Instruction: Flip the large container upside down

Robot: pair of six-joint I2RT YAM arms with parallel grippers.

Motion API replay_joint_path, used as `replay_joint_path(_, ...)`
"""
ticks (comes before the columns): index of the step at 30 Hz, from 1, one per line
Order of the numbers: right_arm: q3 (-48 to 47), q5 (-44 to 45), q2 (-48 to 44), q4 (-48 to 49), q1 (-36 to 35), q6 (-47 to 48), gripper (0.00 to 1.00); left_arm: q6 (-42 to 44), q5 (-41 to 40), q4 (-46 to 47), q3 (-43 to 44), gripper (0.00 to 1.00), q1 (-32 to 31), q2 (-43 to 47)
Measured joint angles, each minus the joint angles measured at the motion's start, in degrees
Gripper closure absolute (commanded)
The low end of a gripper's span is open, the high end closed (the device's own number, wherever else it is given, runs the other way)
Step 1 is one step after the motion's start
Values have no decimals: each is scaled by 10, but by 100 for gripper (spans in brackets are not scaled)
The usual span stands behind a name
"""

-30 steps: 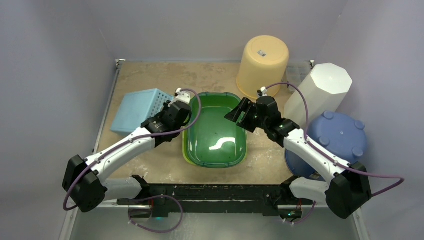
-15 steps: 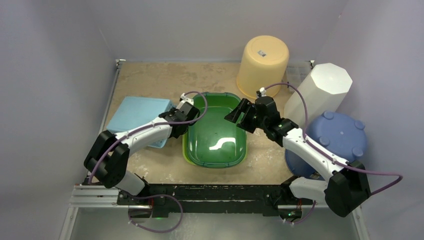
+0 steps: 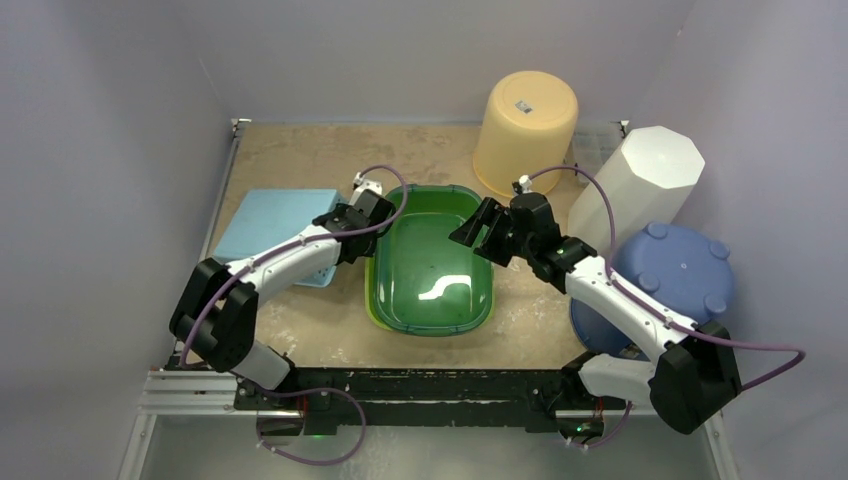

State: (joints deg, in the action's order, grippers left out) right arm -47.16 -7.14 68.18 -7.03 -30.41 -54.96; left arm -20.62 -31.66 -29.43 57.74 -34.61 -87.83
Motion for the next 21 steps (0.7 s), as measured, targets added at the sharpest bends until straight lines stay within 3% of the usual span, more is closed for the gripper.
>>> replay_joint_path(11, 0, -1, 14, 1, 0, 2, 21, 5, -74, -2, 0, 43, 0, 31)
replay_joint_path(21, 0, -3, 24, 2, 0, 7, 21, 13, -117, -17, 26, 42, -12, -32)
